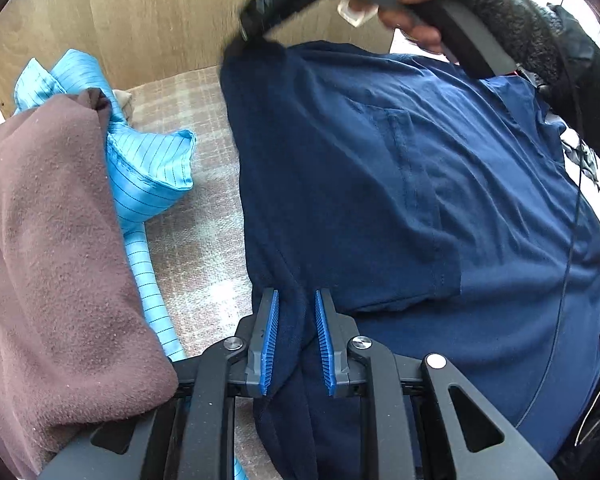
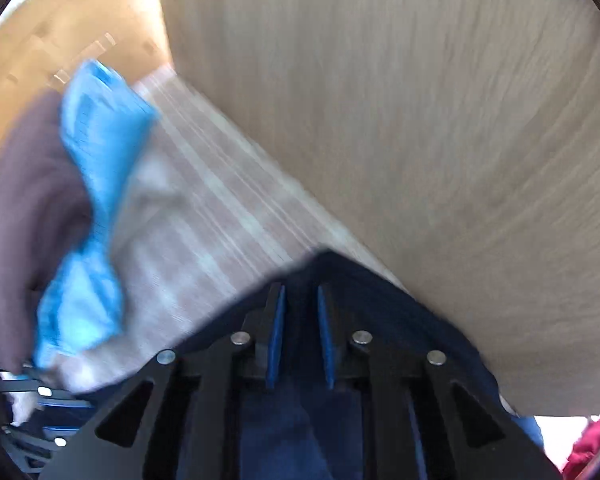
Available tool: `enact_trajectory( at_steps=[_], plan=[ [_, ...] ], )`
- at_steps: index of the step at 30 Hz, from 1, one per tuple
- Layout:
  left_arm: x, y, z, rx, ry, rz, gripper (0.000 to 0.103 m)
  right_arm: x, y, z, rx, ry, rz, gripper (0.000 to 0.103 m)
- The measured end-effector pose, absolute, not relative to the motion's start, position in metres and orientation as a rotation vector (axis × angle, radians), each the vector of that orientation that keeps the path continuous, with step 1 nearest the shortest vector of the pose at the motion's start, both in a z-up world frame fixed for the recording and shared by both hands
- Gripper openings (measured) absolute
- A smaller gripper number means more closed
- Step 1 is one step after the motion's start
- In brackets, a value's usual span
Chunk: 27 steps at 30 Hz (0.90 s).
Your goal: Fold clothes
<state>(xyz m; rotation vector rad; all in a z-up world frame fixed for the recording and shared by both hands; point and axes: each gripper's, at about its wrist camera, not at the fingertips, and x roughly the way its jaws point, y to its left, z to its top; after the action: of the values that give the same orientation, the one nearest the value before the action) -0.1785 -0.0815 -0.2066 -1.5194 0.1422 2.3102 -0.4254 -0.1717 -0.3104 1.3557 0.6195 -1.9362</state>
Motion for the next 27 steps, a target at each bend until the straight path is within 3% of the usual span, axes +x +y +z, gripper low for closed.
enact_trajectory(
  at_steps=[4, 7, 15, 18, 22, 27],
  plan=[
    [-0.173, -0.089, -0.196, -1.517, 0.133, 2.326, 0.018, -0.422, -0.159, -0.277, 1.28, 0.489, -2.023, 0.017],
    [-0.158, -0.102, -0.172, -1.478, 0.095, 2.375, 0.017, -0.389, -0.152, -0.246, 1.191, 0.489, -2.089, 0.017],
    [-0.09, -0.131, -0.136, -1.523, -0.012, 2.479, 0.021, -0.317, -0.151, -0.339, 1.377, 0.716, -1.838, 0.018],
    [-0.05, -0.141, -0.14, -1.612, -0.084, 2.484, 0.021, -0.34, -0.144, -0.341, 1.435, 0.652, -1.977, 0.018],
    [0.029, -0.159, -0.145, -1.691, -0.214, 2.499, 0.022, -0.341, -0.137, -0.322, 1.409, 0.41, -1.958, 0.019],
    [0.125, -0.177, -0.163, -1.785, -0.467, 2.488, 0.022, -0.316, -0.135, -0.309, 1.339, 0.463, -1.981, 0.02]
  ],
)
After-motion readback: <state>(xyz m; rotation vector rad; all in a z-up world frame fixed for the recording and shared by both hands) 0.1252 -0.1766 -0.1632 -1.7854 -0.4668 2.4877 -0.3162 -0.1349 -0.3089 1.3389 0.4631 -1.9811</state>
